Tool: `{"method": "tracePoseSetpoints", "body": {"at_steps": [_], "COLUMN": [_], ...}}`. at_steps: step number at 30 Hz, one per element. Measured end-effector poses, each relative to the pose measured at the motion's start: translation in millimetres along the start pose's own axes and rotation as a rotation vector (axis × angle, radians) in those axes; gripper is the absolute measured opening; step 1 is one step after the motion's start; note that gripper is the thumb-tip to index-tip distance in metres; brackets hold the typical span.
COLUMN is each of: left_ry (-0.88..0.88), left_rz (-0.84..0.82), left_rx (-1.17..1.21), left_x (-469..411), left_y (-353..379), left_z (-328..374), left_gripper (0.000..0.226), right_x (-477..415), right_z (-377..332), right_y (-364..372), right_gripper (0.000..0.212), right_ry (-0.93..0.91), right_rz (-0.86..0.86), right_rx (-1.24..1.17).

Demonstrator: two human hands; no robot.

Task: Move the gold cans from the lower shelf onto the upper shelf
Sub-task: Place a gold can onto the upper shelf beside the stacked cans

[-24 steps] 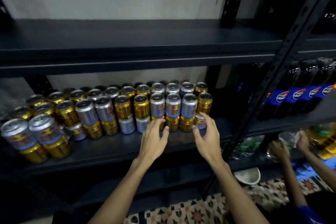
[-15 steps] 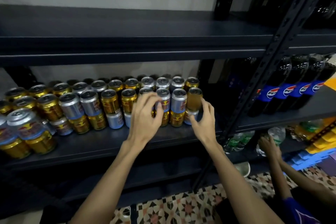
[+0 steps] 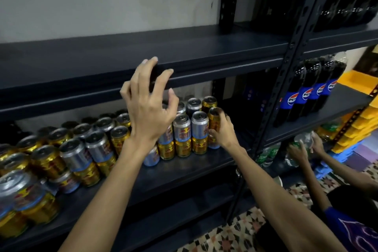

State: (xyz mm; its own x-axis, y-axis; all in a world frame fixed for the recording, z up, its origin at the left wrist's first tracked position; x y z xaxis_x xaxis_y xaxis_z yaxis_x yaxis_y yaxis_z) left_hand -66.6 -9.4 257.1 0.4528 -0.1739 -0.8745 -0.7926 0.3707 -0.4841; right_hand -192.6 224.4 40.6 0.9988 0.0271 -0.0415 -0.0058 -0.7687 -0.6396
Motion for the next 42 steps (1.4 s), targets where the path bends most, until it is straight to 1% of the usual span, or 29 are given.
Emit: {"method": "tracePoseSetpoints", "body": {"at_steps": [2, 6, 9, 12, 14, 19, 21, 23, 27, 30, 32, 35, 39, 42], "left_ry": [-0.005, 0.049, 0.013, -0.012, -0.043, -0.167, -0.169, -0.155, -0.126, -0.158, -0.179, -0.201, -0.200, -0.270], "left_rz": [0.008, 0.022, 0.061, 0.098, 0.117, 0.162, 0.160, 0.150, 0.086, 0.021, -0.023, -0.064, -0.085, -0.184], "left_rx": [-0.038, -0.082, -0.064, -0.059, -0.060, -0.054, -0.069, -0.076, -0.045, -0.034, -0.048, -0.055, -0.074, -0.069], "left_x": [-1, 0, 0, -1, -2, -19, -29, -37, -49, -57, -59, -58, -57, -75], "left_y": [-1, 2, 3, 3, 3, -4, -5, -4, -1, 0, 0, 0, -4, -11], "left_z": [-9, -13, -12, -11, -10, -4, 2, 9, 19, 15, 14, 14, 13, 6], "left_gripper": [0.039, 0.038, 0.041, 0.046, 0.042, 0.024, 0.018, 0.017, 0.023, 0.028, 0.029, 0.029, 0.028, 0.030], "right_x": [-2, 4, 22, 50, 72, 125, 134, 136, 138, 141, 135, 105, 33, -15], "right_z": [1, -3, -12, -30, -44, -91, -108, -119, -135, -162, -186, -215, -231, -227], "right_y": [-2, -11, -34, -65, -85, -139, -153, -164, -182, -207, -226, -246, -255, -255], "right_gripper": [0.078, 0.069, 0.069, 0.069, 0.070, 0.078, 0.077, 0.076, 0.074, 0.074, 0.072, 0.070, 0.069, 0.067], "right_ry": [0.004, -0.047, -0.095, -0.194, -0.263, -0.447, -0.503, -0.547, -0.597, -0.647, -0.673, -0.660, -0.551, -0.502], "right_rz": [0.005, 0.047, 0.167, 0.252, 0.277, 0.338, 0.334, 0.332, 0.340, 0.389, 0.405, 0.385, 0.279, 0.210], "right_rx": [0.010, 0.027, 0.019, 0.015, 0.024, 0.012, 0.029, 0.008, -0.004, 0.001, -0.002, -0.015, 0.029, 0.069]}}
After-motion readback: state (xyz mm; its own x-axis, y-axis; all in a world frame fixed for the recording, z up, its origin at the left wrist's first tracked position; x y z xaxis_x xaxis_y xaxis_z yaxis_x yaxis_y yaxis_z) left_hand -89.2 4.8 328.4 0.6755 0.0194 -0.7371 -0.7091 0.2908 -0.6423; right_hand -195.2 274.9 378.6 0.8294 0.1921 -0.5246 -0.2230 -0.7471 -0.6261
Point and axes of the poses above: each hand's wrist, its own x-axis away from the middle knuckle, its own y-axis out of the palm, z = x × y, the point moved 8 cm from there along -x, towards the middle knuckle, and after that the axes turned 12 degrees about -z, right-handed, at the moved point
